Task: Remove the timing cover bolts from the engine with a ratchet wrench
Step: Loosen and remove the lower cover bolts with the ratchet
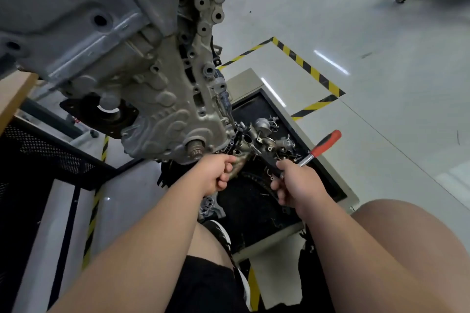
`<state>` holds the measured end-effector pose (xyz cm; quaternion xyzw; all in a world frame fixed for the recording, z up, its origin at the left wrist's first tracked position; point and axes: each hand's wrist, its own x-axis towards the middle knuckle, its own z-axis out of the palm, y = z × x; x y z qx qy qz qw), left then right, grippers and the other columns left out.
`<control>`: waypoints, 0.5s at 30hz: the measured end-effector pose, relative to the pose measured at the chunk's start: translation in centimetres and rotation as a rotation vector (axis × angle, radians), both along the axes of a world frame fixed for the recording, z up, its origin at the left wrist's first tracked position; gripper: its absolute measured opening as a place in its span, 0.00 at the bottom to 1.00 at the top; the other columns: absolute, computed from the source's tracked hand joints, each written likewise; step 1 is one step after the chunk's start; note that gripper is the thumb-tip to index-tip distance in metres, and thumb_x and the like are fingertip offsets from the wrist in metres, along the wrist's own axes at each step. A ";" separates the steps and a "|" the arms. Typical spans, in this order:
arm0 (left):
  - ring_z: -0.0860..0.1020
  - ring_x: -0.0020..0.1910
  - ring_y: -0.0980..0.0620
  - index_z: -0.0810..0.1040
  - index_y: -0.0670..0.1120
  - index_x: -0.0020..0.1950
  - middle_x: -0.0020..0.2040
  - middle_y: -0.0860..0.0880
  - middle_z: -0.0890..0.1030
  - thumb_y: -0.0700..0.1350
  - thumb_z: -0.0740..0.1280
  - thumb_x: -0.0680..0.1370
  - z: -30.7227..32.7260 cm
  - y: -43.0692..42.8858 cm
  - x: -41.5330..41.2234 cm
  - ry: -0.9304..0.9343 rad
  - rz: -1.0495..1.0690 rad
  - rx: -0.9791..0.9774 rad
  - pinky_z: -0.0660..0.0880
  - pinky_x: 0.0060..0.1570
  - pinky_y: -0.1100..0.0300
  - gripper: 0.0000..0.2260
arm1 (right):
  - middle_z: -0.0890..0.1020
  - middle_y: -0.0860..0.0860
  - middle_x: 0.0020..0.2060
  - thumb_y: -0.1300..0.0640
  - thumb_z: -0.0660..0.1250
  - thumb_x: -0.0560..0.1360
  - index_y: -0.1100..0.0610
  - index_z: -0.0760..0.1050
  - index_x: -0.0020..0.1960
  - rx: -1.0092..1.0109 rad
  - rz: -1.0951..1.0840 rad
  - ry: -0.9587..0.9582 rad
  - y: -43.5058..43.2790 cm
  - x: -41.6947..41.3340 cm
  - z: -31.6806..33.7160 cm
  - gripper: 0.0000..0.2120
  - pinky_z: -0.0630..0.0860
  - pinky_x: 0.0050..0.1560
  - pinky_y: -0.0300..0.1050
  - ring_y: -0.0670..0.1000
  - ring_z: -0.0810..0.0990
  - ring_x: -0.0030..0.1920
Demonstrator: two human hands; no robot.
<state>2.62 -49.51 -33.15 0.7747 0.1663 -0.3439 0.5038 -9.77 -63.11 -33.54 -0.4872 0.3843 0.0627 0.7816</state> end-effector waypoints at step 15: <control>0.61 0.19 0.58 0.76 0.48 0.46 0.21 0.55 0.64 0.49 0.57 0.83 -1.4 -3.9 2.3 -0.105 0.239 -0.219 0.58 0.22 0.67 0.11 | 0.78 0.55 0.24 0.55 0.62 0.79 0.60 0.73 0.37 -0.040 0.119 -0.130 0.9 1.1 0.1 0.13 0.66 0.22 0.38 0.51 0.68 0.19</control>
